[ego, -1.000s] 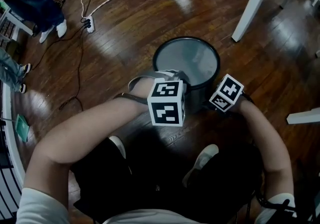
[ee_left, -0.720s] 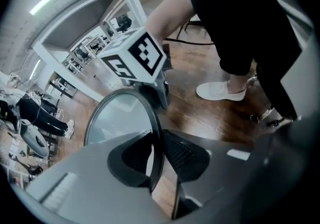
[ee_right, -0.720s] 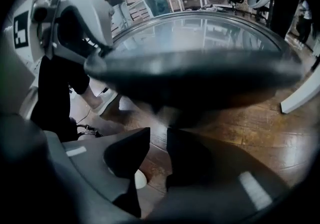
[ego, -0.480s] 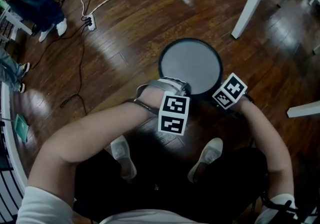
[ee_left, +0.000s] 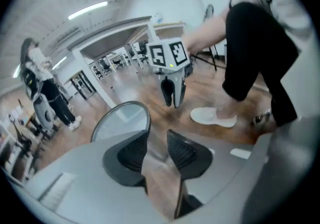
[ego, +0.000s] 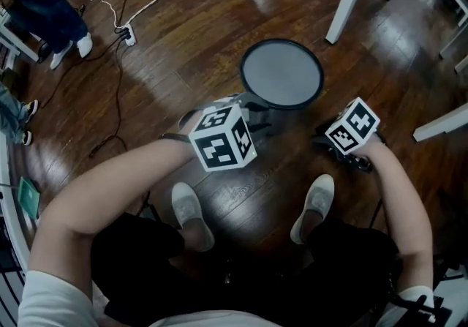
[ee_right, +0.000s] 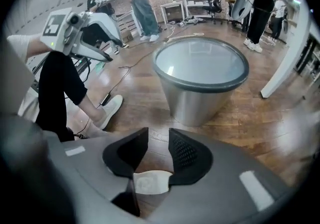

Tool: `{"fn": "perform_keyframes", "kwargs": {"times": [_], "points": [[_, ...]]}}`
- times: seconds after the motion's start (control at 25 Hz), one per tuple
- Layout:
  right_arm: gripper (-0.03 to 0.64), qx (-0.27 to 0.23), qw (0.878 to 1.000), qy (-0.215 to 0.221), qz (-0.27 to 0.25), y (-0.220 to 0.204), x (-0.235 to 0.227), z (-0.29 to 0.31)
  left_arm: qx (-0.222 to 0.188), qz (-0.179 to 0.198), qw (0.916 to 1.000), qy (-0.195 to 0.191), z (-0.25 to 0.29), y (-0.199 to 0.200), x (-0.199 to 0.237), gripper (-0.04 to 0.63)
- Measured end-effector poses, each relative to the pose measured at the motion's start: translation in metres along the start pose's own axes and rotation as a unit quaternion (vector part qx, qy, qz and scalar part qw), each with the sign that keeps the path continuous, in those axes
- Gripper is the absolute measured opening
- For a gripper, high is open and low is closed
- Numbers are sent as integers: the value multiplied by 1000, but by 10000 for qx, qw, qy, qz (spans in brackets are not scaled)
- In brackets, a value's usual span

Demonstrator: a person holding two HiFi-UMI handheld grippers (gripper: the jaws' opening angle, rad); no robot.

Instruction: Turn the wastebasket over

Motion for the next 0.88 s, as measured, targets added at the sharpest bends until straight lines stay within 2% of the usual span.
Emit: {"fn": "perform_keyframes", "kwargs": {"times": [0.08, 0.16, 0.24, 0.4, 0.52, 0.64, 0.88], "points": [[136, -257, 9995, -148, -99, 1, 27, -14, -231, -694, 9972, -148, -36, 5, 6, 126], [150, -592, 9975, -328, -183, 2, 56, -34, -493, -1145, 9920, -201, -72, 11, 12, 126], [159, -915, 9943, -487, -254, 2, 87, -52, -654, -1433, 9873, -217, -104, 15, 11, 126], [184, -1396, 9862, -800, -395, -6, 155, -82, -888, -1777, 9793, -393, -165, 21, -8, 126], [184, -1654, 9801, -991, -478, -17, 204, -96, -1157, -1902, 9737, -482, -202, 20, -25, 127], [184, -1841, 9751, -1127, -509, -29, 244, -96, -1275, -1786, 9741, -537, -217, 9, -40, 127], [175, -2135, 9691, -1173, -395, -47, 292, -68, -1157, -1656, 9765, -751, -221, -16, -61, 130]]}}
Point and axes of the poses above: the fingertips, and each gripper's own axes: z forward along the fingers, x to its left, y out of its top, the point moved 3 cm from there along -z, backward along the fingers, and after that the axes turned 12 degrees about y, right-handed, at the moved point
